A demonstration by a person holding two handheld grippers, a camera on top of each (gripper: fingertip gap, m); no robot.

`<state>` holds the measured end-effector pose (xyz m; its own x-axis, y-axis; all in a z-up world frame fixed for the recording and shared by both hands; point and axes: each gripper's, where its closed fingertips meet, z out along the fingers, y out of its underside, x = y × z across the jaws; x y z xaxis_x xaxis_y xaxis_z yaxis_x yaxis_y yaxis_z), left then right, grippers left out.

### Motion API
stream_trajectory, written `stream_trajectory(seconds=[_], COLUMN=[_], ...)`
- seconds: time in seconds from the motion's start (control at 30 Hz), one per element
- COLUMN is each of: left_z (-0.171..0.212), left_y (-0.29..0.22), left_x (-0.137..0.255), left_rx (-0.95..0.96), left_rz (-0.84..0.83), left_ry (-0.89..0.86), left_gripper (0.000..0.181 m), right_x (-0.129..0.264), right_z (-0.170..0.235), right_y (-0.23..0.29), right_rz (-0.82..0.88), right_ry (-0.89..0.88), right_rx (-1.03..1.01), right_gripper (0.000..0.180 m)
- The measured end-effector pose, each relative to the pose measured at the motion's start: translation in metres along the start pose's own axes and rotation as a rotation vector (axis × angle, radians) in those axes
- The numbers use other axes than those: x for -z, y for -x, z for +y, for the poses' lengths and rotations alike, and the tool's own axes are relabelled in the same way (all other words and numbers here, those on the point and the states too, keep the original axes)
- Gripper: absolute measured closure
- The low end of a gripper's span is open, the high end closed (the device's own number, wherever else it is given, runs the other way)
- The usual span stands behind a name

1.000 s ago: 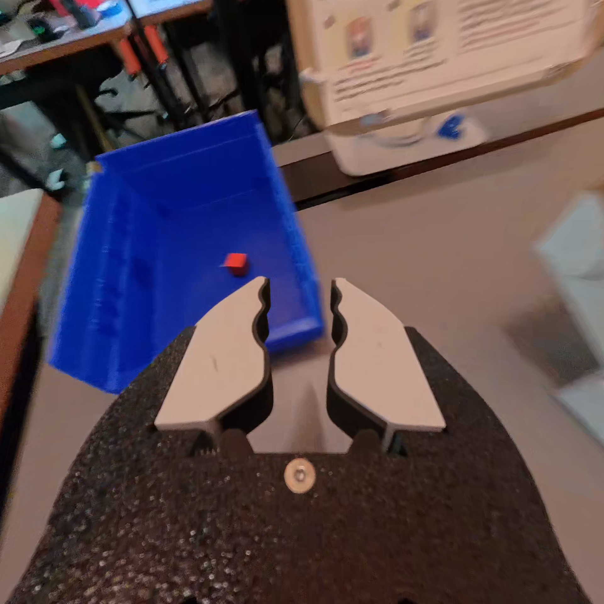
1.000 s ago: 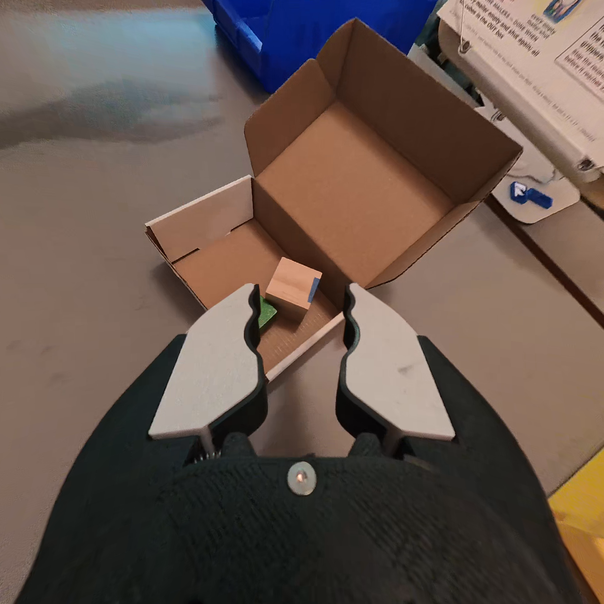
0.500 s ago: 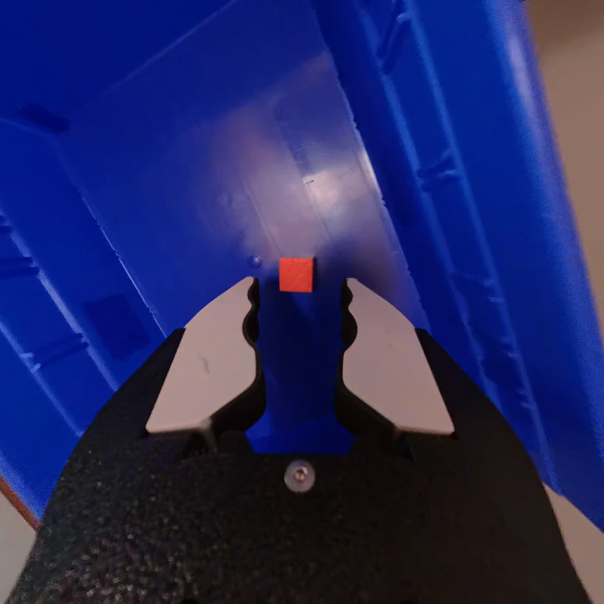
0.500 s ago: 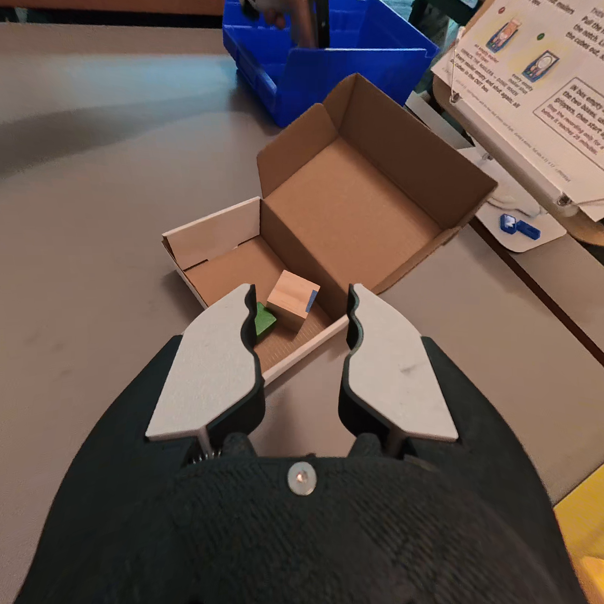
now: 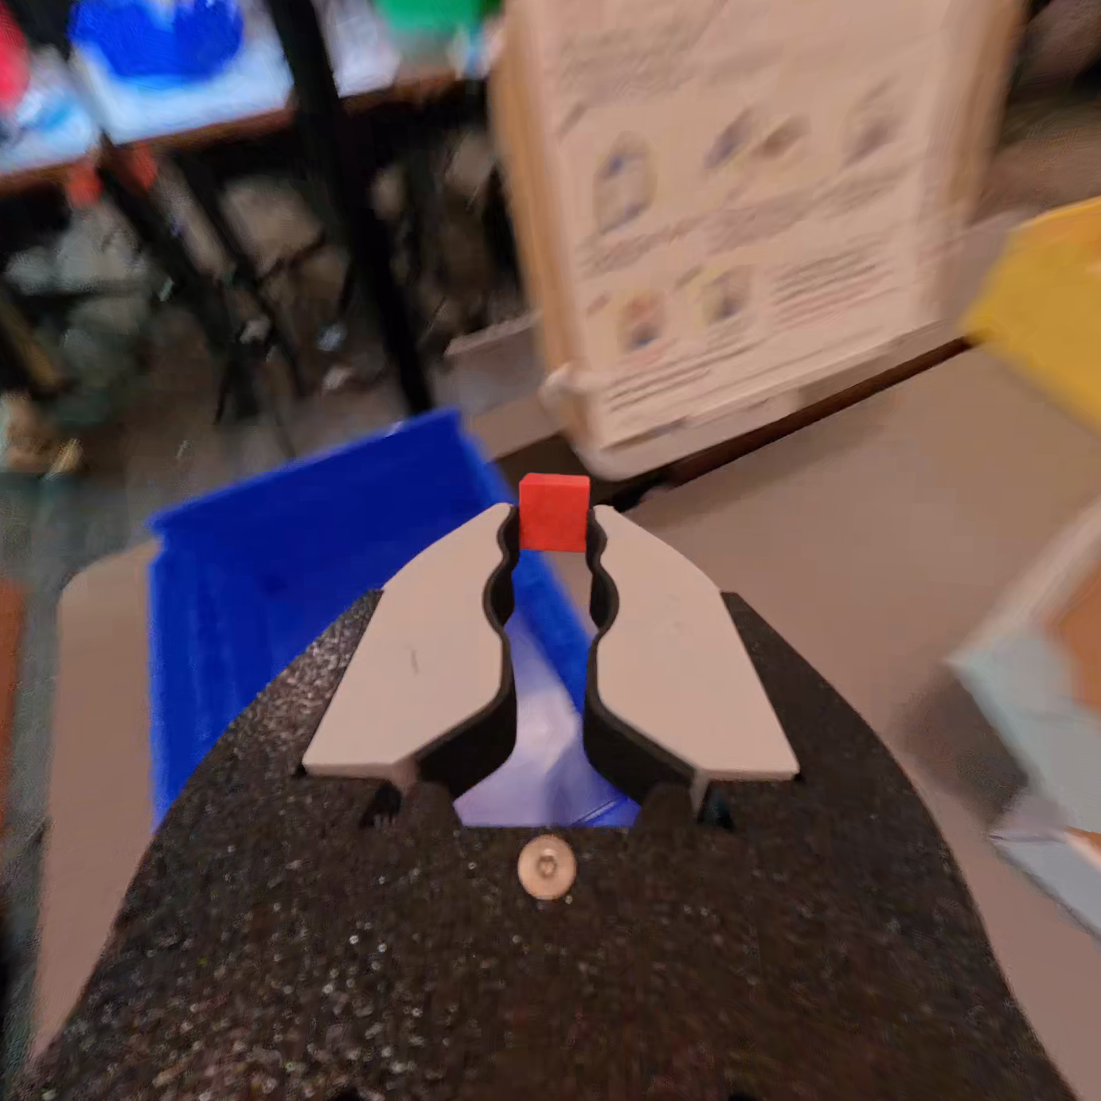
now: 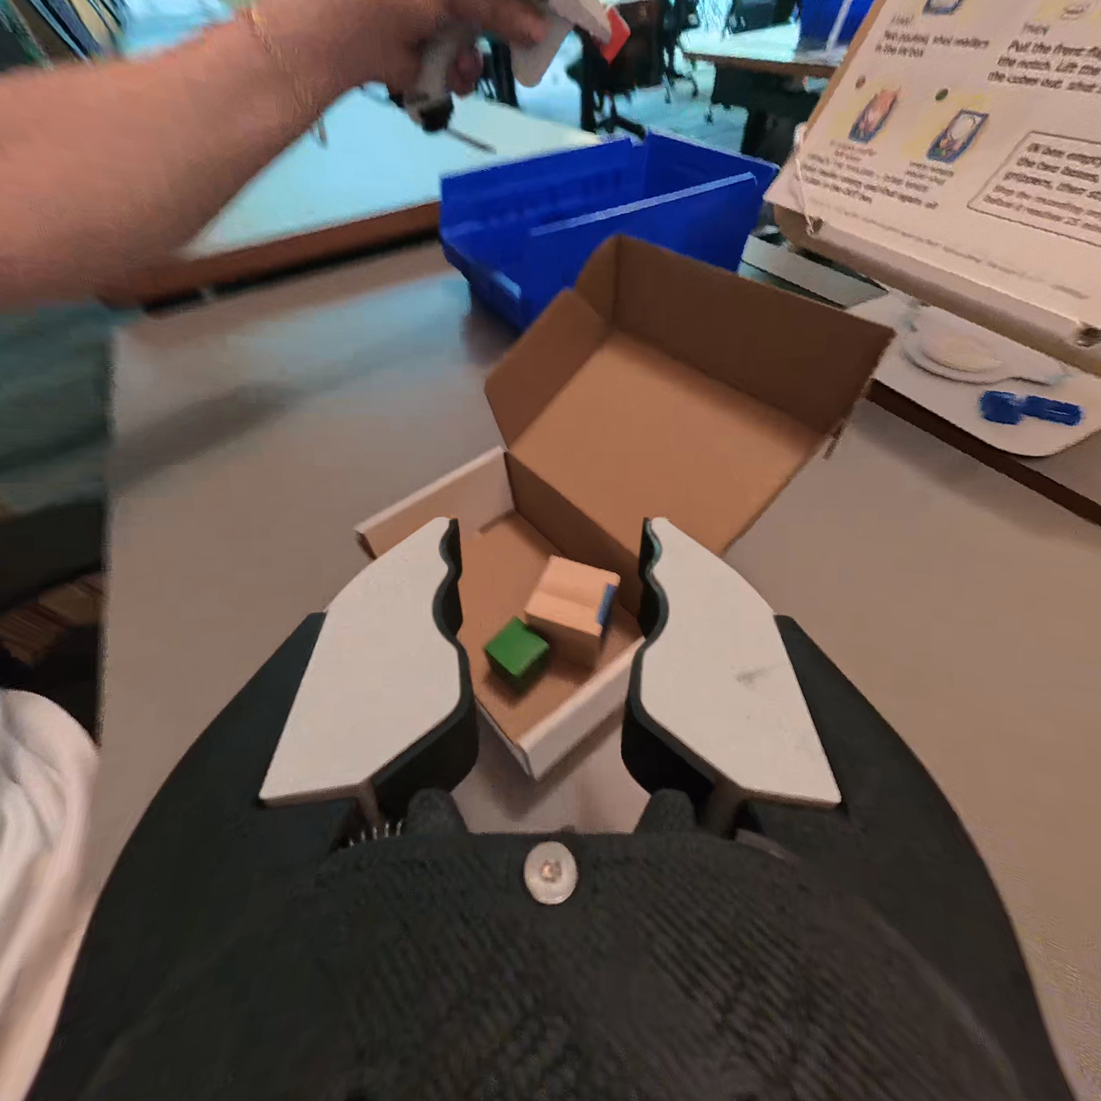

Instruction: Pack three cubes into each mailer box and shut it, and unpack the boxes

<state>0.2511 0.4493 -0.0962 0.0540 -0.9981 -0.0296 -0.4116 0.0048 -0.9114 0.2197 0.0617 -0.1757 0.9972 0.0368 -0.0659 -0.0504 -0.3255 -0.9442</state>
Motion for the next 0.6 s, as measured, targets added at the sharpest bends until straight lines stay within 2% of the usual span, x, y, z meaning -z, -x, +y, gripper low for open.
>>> stream_trajectory(seconds=[0.07, 0.13, 0.23, 0.33, 0.4, 0.5, 0.6], left_z=[-0.026, -0.032, -0.013, 0.016, 0.035, 0.059, 0.071], left_y=[-0.056, -0.118, -0.202, -0.271, -0.301, -0.329, -0.342], left_x=[0.036, 0.068, 0.104, 0.130, 0.139, 0.141, 0.138], left_rx=[-0.015, -0.026, -0.069, -0.116, -0.173, -0.290, -0.386], left_rz=[0.157, 0.339, 0.549, 0.722, 0.776, 0.777, 0.755], left_ry=[-0.180, -0.304, -0.430, -0.552, -0.614, -0.649, -0.615], left_gripper=[0.160, 0.160, 0.160, 0.160, 0.160, 0.160, 0.160], right_x=[-0.004, -0.008, -0.015, -0.017, -0.019, -0.027, -0.033], right_z=[-0.010, -0.020, -0.039, -0.056, -0.059, -0.054, -0.051], right_y=[0.012, 0.025, 0.048, 0.077, 0.089, 0.099, 0.112], right_rz=[-0.082, -0.158, -0.306, -0.536, -0.632, -0.670, -0.730], right_ry=[-0.078, -0.154, -0.273, -0.348, -0.345, -0.316, -0.267], right_rx=[-0.076, -0.160, -0.359, -0.576, -0.685, -0.741, -0.767], right_gripper=[0.112, 0.104, 0.098, 0.100, 0.104, 0.109, 0.109])
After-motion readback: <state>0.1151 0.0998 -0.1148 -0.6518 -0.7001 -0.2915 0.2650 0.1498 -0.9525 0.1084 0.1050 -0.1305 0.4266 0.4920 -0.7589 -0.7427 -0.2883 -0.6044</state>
